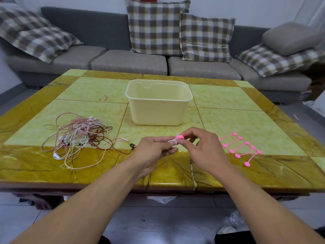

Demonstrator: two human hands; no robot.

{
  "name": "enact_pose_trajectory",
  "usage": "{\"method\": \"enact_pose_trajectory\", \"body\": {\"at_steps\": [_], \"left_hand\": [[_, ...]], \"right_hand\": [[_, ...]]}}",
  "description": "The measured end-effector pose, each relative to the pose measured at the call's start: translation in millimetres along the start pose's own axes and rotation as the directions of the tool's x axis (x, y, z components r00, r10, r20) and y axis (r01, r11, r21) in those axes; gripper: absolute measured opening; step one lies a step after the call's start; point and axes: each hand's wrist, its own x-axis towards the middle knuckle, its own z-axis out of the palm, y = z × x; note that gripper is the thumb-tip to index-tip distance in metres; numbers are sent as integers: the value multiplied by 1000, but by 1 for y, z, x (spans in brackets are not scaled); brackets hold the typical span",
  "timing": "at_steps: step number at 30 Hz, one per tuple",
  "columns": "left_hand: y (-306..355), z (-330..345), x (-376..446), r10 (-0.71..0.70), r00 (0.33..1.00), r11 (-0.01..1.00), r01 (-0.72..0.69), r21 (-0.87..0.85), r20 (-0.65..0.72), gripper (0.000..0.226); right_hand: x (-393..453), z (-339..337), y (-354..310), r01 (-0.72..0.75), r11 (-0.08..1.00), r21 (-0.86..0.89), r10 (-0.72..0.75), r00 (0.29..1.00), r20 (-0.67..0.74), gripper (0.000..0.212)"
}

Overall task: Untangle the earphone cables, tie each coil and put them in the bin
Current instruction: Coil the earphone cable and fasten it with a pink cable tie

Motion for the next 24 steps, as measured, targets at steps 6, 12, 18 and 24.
{"method": "enact_pose_trajectory", "body": {"at_steps": [6,12,18,24], "left_hand": [[-1,-2,3,96,995,992,-96,86,7,18],[2,-11,2,-9,994,984,-11,175,113,18],[4,-10,2,22,999,995,-26,93,48,38],[4,-8,3,60,997,997,-62,36,38,17]], "right_hand": [[3,0,-6,-160,985,62,164,985,-61,10],[-1,-5,0,-6,987,-159,28,990,138,36],[0,-6,3,48,992,-113,-31,988,151,15],[0,1,-1,-131,969,208,98,981,165,10]]}}
